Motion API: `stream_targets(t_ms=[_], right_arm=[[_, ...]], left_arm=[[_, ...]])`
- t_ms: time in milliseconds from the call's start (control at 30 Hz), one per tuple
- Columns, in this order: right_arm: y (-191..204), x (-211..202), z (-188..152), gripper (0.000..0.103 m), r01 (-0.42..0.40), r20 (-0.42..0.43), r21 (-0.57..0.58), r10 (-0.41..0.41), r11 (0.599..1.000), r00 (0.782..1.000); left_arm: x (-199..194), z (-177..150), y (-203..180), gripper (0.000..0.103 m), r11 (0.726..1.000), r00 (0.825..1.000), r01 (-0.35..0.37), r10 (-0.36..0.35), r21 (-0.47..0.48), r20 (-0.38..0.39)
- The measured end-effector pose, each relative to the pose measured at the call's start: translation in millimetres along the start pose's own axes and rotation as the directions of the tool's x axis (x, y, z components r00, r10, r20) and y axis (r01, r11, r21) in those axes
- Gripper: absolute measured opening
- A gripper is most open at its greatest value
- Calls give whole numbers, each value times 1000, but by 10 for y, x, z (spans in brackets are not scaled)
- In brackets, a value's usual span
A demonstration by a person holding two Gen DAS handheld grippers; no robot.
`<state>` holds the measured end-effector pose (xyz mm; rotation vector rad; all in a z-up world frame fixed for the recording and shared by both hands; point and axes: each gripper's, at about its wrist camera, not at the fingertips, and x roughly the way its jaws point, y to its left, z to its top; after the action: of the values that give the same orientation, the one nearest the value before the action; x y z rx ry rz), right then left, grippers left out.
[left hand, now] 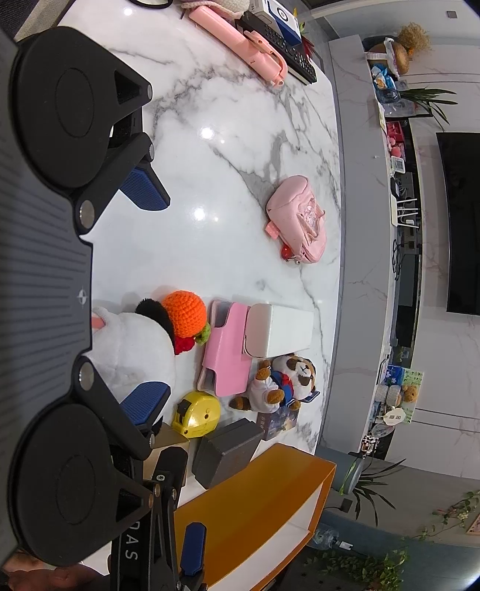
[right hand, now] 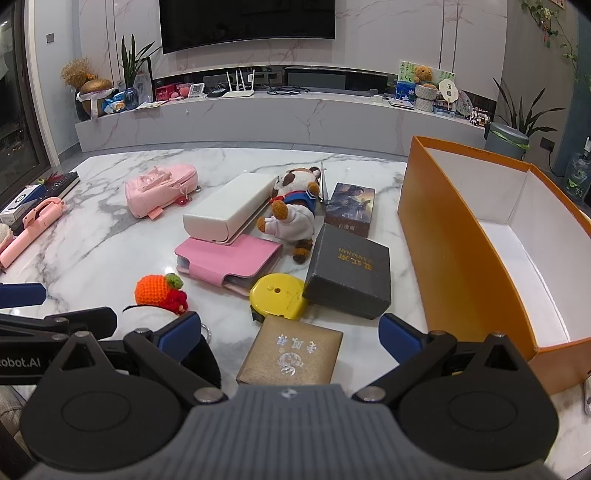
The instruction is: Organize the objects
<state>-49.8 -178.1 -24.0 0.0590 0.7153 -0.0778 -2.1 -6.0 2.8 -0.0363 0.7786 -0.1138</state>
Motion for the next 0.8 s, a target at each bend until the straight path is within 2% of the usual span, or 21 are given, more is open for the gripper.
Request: stream_targets(t_ms=[533,800], right_arm=[[0,8,1,102,5,-2,-6,-5,1000,1000],[-203,56,17,102,10,-39,71,-7,997,999]], left_arm=[[-8,-7,-33,103,999,1000,25,-25,23,-1],[-2,-29,-76,103,997,998,66,-65,49,-11]])
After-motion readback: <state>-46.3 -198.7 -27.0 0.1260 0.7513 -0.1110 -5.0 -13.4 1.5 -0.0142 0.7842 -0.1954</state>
